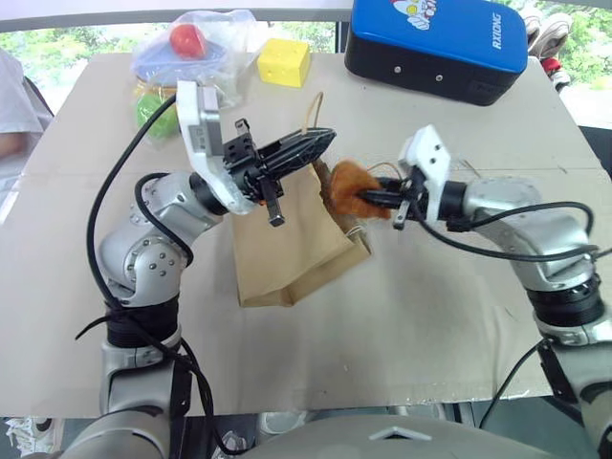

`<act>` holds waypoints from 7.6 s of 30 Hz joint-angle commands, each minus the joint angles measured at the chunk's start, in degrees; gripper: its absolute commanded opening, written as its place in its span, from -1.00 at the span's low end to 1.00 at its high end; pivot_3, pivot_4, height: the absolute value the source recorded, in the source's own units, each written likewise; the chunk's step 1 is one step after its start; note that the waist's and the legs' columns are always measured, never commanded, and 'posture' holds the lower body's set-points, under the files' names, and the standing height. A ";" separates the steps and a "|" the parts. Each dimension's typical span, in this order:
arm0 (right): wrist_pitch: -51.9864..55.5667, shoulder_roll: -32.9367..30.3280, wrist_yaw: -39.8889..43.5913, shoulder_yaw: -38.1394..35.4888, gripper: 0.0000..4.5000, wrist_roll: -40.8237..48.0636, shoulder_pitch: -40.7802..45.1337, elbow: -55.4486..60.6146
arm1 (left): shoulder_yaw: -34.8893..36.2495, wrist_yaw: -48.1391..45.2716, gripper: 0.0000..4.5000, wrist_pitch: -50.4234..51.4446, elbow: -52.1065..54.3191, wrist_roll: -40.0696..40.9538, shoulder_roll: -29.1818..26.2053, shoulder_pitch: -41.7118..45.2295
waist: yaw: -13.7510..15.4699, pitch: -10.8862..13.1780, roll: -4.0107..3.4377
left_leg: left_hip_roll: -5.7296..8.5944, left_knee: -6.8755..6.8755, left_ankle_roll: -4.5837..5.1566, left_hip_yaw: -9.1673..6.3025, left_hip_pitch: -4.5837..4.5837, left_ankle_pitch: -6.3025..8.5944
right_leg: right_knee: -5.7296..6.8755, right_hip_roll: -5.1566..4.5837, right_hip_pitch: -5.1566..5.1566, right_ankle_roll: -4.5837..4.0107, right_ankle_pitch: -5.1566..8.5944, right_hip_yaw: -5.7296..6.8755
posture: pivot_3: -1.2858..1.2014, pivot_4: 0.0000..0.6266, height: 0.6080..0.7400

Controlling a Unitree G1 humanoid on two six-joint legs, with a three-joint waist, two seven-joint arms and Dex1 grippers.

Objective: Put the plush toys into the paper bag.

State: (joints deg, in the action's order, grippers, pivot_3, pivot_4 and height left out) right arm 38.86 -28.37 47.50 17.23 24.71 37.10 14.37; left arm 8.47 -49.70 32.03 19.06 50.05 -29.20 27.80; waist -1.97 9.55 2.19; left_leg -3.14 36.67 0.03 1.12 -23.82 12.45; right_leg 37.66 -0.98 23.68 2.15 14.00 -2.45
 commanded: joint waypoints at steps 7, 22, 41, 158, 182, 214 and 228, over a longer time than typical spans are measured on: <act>-14.07 10.44 14.40 12.32 -0.98 -7.36 10.57 -14.35 | 0.02 0.45 -1.00 -1.53 4.73 -0.20 0.08 -2.82 | -0.19 0.00 0.00 | -0.04 0.01 -0.01 -0.03 0.03 0.00 | 0.06 0.02 0.00 -0.02 0.00 0.03 | 0.03 -0.52 1.00; -19.97 9.12 17.04 7.71 0.90 -10.88 6.71 -16.77 | 1.34 2.49 -1.00 -1.24 8.05 1.08 -0.58 -7.11 | 0.29 0.00 0.00 | -0.02 0.09 -0.01 -0.02 0.00 0.00 | 0.10 -0.03 0.00 -0.02 -0.01 0.06 | 0.03 -0.52 1.00; 10.12 0.31 -4.54 -12.30 0.90 -1.69 -11.67 11.58 | 1.82 0.04 -1.00 -3.11 6.60 0.14 -1.96 -9.36 | 0.40 0.00 0.01 | -0.01 0.10 -0.01 0.03 0.01 0.00 | 0.09 -0.03 -0.01 -0.02 0.00 0.00 | 0.03 -0.52 1.00; 35.57 19.85 -18.24 -34.52 -0.97 14.76 -15.77 20.39 | 0.42 1.77 -1.00 -16.13 -7.69 -12.19 3.35 0.86 | -0.15 -0.01 0.02 | 0.00 0.15 -0.01 0.01 -0.03 0.00 | 0.18 -0.01 0.03 0.01 -0.01 -0.03 | 0.03 -0.52 1.00; 17.66 -9.55 -53.71 -29.59 -0.88 61.74 -7.91 23.21 | -5.08 -23.92 -0.68 -17.94 -60.31 -21.77 4.39 33.86 | -0.09 0.00 0.03 | 0.03 0.07 0.02 -0.02 -0.16 0.00 | 0.00 -0.02 0.05 0.01 0.00 0.01 | 0.03 -0.52 1.00; 8.43 -35.66 -21.61 -34.19 -0.01 48.33 -34.16 37.66 | 0.91 -33.14 1.00 7.40 -28.16 -7.84 -11.26 6.35 | 1.08 -0.04 0.12 | -0.05 0.29 0.02 -0.04 -0.18 0.00 | 0.04 -0.04 0.04 0.03 0.02 0.08 | 0.03 -0.52 1.00; -2.64 -12.54 -13.56 -1.39 -0.99 12.18 -18.68 23.66 | -3.01 -36.99 1.00 4.92 -20.93 -10.02 -15.54 0.54 | 1.37 -0.01 0.07 | -0.07 0.31 0.02 0.01 -0.17 0.00 | 0.15 0.01 0.13 -0.04 0.04 0.02 | 0.03 -0.52 1.00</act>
State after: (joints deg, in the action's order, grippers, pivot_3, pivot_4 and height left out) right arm 37.96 -41.31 32.86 16.29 38.49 17.95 37.66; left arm 4.95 -87.07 38.18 -4.49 39.61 -44.81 28.17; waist -0.60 9.54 2.25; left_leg -3.20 36.98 0.04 1.11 -23.99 12.45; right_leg 37.81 -0.98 23.80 2.12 14.04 -2.41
